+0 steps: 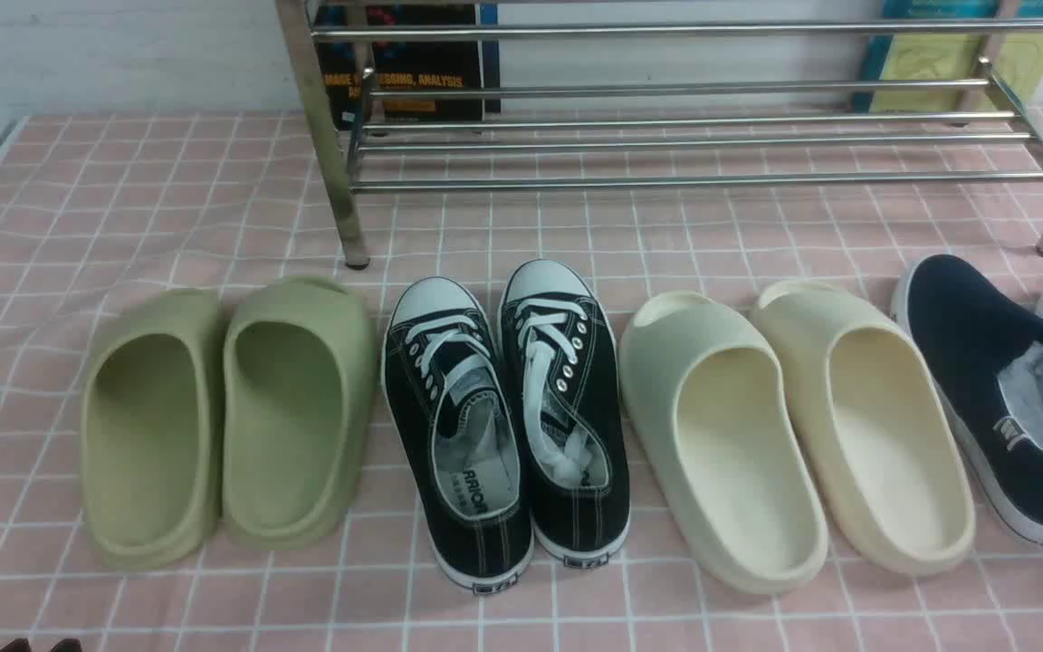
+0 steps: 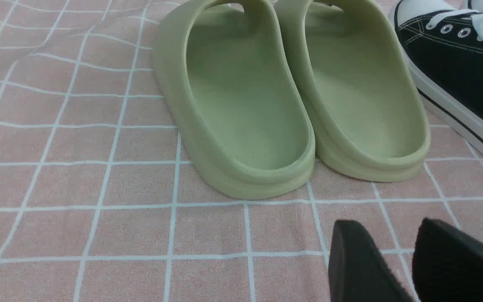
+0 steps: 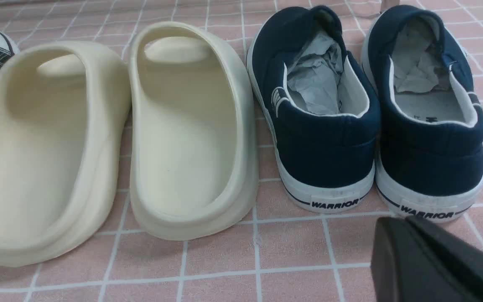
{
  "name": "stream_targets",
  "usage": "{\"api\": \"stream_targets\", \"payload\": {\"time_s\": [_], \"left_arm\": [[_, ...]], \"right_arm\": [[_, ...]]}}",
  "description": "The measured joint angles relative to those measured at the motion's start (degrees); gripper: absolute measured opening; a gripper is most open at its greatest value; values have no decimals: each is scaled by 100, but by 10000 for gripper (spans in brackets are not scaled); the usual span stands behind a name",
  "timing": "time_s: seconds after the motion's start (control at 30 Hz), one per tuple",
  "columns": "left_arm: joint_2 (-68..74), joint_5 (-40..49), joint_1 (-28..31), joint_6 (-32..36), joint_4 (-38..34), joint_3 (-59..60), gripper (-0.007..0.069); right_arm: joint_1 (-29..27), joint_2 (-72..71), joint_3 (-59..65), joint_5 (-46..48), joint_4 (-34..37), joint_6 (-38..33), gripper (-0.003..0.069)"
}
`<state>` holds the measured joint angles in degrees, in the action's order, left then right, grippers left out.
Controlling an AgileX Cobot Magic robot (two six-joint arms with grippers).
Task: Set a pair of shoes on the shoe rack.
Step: Use the right arm to grab the shoe closest to it
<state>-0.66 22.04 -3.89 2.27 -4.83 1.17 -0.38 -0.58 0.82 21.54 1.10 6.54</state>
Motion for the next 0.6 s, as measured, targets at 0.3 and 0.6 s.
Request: {"api": "stream_targets", "payload": {"time_s": [0.3,0.6], "left_arm": [[0,0,0,0,0,0,241],[0,0,0,0,0,0,241]], "right_arm": [[0,0,0,0,0,0,29],[0,0,0,0,0,0,37]]}}
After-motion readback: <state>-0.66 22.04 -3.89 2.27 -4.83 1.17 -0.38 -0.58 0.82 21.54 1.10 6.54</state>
